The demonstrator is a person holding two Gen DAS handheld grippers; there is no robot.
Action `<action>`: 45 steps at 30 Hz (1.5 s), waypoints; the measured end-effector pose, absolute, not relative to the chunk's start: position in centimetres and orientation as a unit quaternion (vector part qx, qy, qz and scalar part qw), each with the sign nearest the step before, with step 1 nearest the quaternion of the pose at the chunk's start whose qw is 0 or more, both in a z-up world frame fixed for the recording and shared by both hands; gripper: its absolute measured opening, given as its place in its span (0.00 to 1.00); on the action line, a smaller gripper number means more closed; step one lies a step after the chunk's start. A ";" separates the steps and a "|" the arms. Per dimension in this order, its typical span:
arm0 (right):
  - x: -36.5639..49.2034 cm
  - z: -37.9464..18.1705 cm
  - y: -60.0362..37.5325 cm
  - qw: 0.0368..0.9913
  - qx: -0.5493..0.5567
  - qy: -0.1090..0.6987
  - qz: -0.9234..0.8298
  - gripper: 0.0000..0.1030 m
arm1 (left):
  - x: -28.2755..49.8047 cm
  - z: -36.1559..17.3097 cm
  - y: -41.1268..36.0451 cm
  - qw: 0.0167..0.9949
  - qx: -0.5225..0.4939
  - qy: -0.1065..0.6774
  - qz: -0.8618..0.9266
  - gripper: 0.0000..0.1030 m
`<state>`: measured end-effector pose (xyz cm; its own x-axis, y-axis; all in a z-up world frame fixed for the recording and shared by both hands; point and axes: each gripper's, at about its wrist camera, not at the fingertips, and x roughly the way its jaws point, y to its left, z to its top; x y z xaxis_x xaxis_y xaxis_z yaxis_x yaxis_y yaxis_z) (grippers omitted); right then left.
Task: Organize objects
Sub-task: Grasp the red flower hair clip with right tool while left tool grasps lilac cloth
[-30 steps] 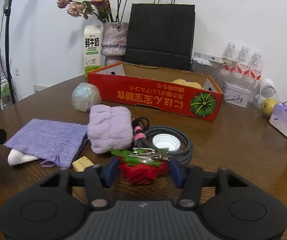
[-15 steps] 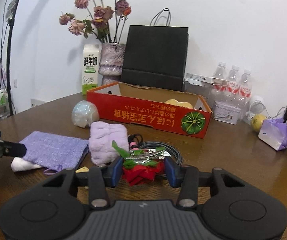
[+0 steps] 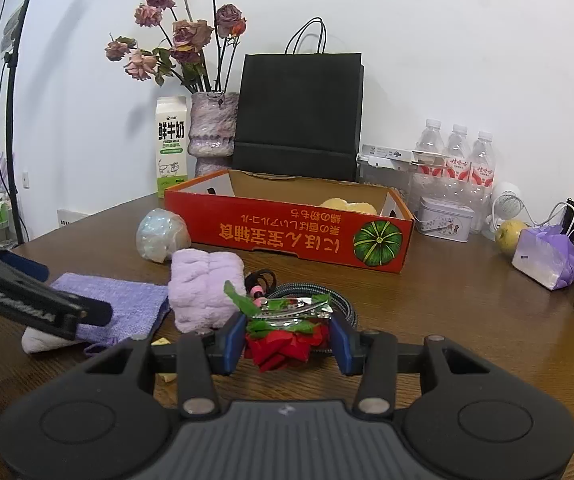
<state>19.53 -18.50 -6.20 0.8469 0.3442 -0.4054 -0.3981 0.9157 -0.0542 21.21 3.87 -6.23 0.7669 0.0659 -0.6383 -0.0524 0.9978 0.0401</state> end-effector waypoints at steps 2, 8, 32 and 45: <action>19.6 -6.2 -18.5 0.958 -0.068 0.199 0.194 0.43 | 21.7 -6.9 4.0 0.937 0.005 0.347 0.029 1.00; 19.7 -6.3 -18.4 0.955 -0.065 0.206 0.201 0.43 | 21.9 -7.6 4.7 0.938 -0.020 0.345 0.023 1.00; 19.5 -6.2 -18.5 0.955 -0.066 0.201 0.206 0.43 | 20.3 -7.0 4.9 0.949 -0.030 0.312 0.028 0.42; 19.3 -6.0 -18.5 0.957 -0.068 0.194 0.204 0.43 | 17.4 -6.0 3.9 0.965 -0.010 0.259 0.041 0.16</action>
<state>19.35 -18.52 -6.01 0.8415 0.3639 -0.3992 -0.4169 0.9075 -0.0516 17.35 3.90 -6.02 0.8629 0.0741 -0.4999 -0.0840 0.9965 0.0028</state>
